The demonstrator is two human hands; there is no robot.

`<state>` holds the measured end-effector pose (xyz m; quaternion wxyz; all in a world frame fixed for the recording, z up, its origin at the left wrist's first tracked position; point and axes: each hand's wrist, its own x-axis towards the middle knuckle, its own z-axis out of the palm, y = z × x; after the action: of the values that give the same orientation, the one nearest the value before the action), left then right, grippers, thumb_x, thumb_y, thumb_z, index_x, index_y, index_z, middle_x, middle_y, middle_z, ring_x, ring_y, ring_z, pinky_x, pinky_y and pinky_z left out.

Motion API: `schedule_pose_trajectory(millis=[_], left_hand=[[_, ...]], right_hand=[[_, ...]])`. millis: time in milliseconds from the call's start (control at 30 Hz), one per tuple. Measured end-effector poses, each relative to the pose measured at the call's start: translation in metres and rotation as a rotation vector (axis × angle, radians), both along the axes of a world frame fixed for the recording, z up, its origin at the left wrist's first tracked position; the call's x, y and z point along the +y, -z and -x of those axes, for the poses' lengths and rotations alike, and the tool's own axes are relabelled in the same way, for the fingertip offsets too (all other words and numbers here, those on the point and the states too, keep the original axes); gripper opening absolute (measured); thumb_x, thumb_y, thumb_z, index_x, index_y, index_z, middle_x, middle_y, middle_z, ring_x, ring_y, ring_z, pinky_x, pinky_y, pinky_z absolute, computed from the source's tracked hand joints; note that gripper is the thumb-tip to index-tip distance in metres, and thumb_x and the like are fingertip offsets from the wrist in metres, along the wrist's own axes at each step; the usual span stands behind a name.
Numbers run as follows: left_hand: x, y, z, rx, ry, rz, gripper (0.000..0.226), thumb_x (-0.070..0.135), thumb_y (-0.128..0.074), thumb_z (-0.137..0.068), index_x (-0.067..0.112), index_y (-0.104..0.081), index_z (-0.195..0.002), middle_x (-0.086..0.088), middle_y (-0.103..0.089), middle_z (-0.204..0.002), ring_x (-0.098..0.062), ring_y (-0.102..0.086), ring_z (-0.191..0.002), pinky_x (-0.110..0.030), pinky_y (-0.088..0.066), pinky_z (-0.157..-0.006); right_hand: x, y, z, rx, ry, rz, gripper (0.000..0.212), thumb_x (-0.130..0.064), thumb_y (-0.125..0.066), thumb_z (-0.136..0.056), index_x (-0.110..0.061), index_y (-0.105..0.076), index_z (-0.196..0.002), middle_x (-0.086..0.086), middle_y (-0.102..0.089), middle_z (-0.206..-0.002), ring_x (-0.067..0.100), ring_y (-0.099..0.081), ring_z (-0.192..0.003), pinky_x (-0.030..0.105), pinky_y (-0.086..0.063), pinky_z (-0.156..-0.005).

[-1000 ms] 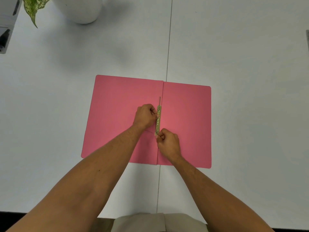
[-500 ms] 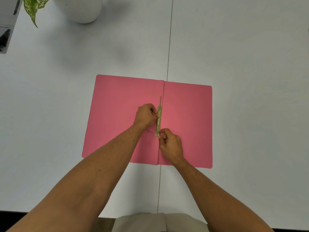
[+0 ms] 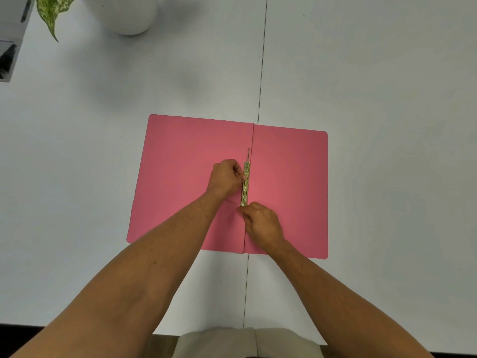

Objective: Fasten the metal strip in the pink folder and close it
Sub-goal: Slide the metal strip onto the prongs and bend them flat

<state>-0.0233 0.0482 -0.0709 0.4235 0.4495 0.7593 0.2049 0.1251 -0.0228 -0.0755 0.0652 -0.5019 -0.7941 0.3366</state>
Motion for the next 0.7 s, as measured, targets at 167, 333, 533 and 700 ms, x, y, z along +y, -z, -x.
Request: schedule_pose_trajectory(millis=[167,333,533,700], left_hand=[[0.000,0.000,0.000,-0.006,-0.004,0.003,0.014,0.010,-0.078,-0.075,0.006,-0.067,-0.081,-0.008,-0.069,-0.079,-0.019,-0.062,-0.071,-0.036,-0.058,-0.075],[0.000,-0.001,0.000,-0.008,-0.007,0.015,0.013,0.010,-0.078,-0.076,0.007,-0.067,-0.081,-0.005,-0.068,-0.077,-0.017,-0.062,-0.070,-0.035,-0.058,-0.074],[0.000,0.000,0.000,-0.007,-0.008,0.015,0.013,0.011,-0.078,-0.076,0.008,-0.066,-0.080,-0.003,-0.066,-0.076,-0.016,-0.060,-0.069,-0.034,-0.057,-0.073],[0.000,0.001,0.001,-0.004,-0.007,0.008,0.013,0.010,-0.078,-0.075,0.006,-0.067,-0.081,-0.007,-0.069,-0.078,-0.019,-0.063,-0.072,-0.035,-0.058,-0.074]], right_hand=[[0.001,-0.003,-0.003,0.060,0.112,0.051,0.023,-0.010,-0.055,-0.094,-0.009,-0.058,-0.116,0.008,-0.067,-0.078,0.031,-0.061,-0.063,0.042,-0.052,-0.057],[0.000,-0.004,-0.001,0.073,0.231,0.122,0.016,-0.010,-0.058,-0.092,-0.006,-0.060,-0.108,0.011,-0.070,-0.080,0.028,-0.062,-0.065,0.036,-0.052,-0.056],[-0.003,-0.007,0.006,-0.071,0.094,-0.011,0.015,0.003,-0.055,-0.086,0.000,-0.067,-0.094,0.017,-0.062,-0.071,0.034,-0.057,-0.058,0.030,-0.036,-0.049],[-0.002,-0.017,0.006,-0.206,-0.120,-0.213,0.030,0.011,-0.079,-0.055,0.000,-0.070,-0.080,0.009,-0.060,-0.057,0.025,-0.055,-0.044,0.020,-0.032,-0.034]])
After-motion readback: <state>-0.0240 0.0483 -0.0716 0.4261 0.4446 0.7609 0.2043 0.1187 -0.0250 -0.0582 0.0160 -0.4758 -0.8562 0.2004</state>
